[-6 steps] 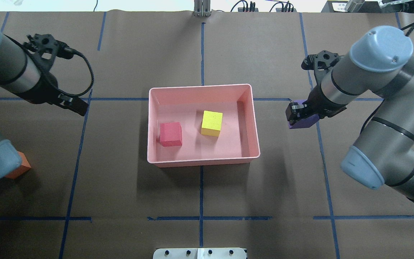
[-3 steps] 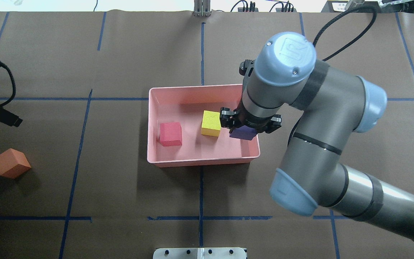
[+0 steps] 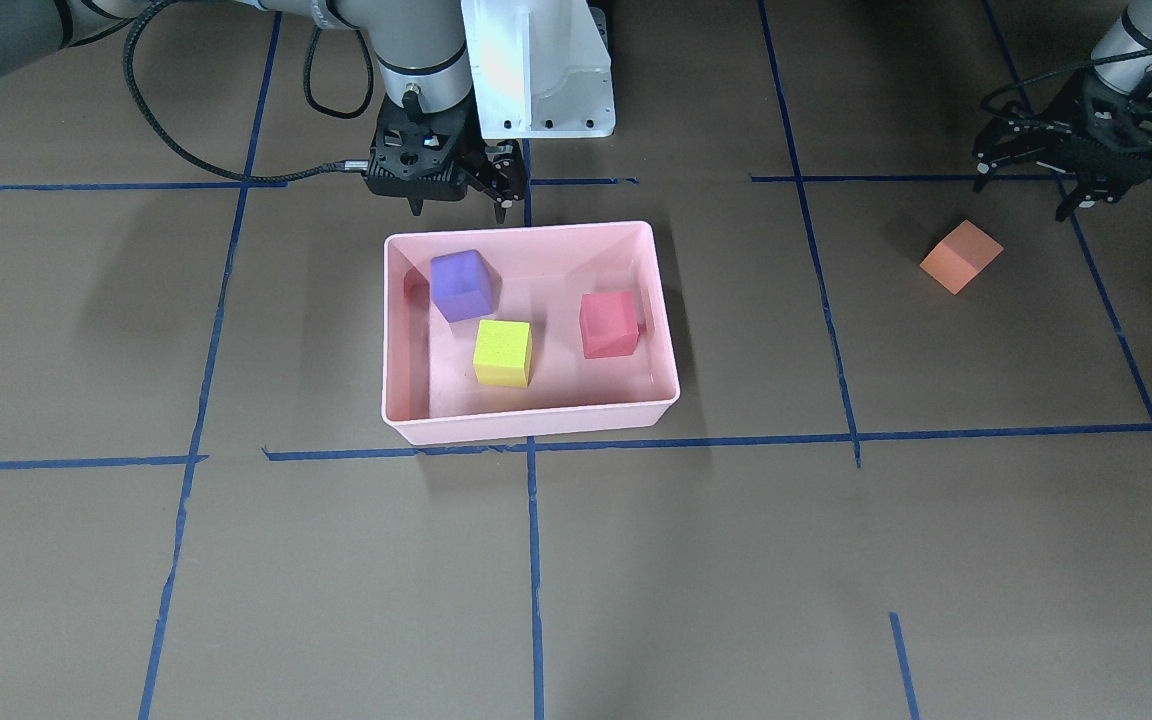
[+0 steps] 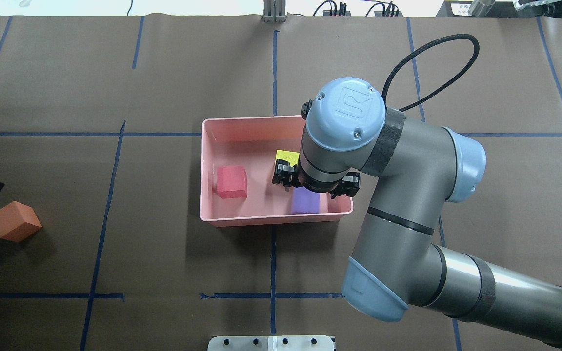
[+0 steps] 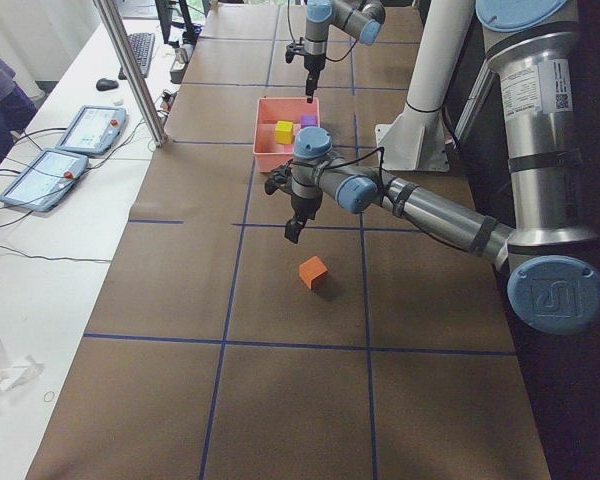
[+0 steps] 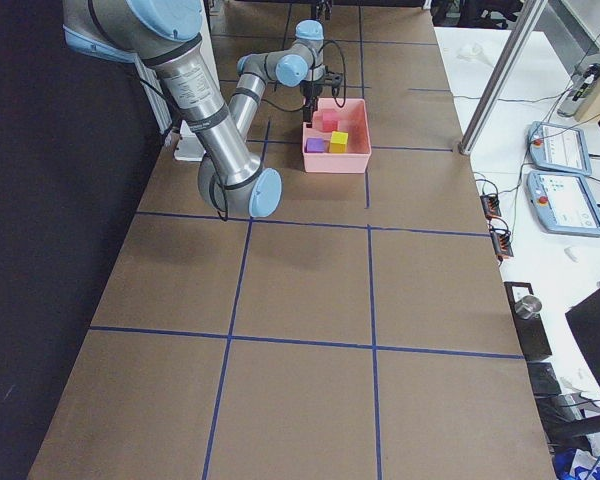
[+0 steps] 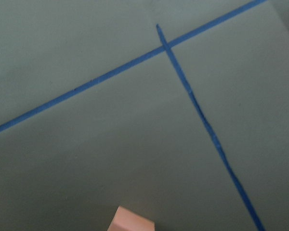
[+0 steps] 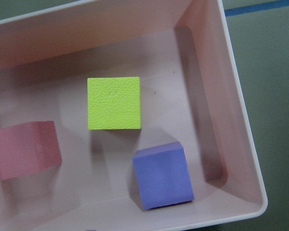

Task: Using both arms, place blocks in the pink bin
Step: 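Carry the purple cube into the pink bin and release it, then hold the right gripper over the bin while the left gripper grasps the orange cube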

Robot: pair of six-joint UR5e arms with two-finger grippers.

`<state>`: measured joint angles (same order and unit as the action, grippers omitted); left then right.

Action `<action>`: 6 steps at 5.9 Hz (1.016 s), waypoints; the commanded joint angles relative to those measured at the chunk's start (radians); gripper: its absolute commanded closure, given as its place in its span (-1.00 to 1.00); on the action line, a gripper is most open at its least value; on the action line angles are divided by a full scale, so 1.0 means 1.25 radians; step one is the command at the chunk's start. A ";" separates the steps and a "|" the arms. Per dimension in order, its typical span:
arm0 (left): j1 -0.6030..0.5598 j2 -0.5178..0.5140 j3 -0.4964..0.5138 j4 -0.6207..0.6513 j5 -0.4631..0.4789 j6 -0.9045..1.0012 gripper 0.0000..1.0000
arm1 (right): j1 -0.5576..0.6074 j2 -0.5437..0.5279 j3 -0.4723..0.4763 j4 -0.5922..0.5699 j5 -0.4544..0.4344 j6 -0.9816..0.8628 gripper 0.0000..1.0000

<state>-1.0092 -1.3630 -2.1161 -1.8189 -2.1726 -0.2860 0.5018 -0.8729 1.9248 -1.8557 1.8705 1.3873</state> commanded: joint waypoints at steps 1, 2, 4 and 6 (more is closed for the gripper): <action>0.022 0.010 0.128 -0.207 -0.001 0.053 -1.00 | 0.002 -0.051 0.066 -0.002 0.000 -0.049 -1.00; 0.028 0.008 0.222 -0.340 -0.001 0.059 -1.00 | 0.003 -0.064 0.074 -0.002 0.000 -0.054 -1.00; 0.091 0.006 0.231 -0.357 -0.002 0.062 -1.00 | 0.006 -0.067 0.074 -0.002 0.000 -0.056 -1.00; 0.127 0.006 0.239 -0.357 -0.004 0.061 -1.00 | 0.006 -0.080 0.075 0.000 0.000 -0.061 -1.00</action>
<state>-0.8730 -1.3563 -1.8247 -2.2645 -2.1775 -0.2099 0.5089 -0.9682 2.0181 -1.8565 1.8699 1.3152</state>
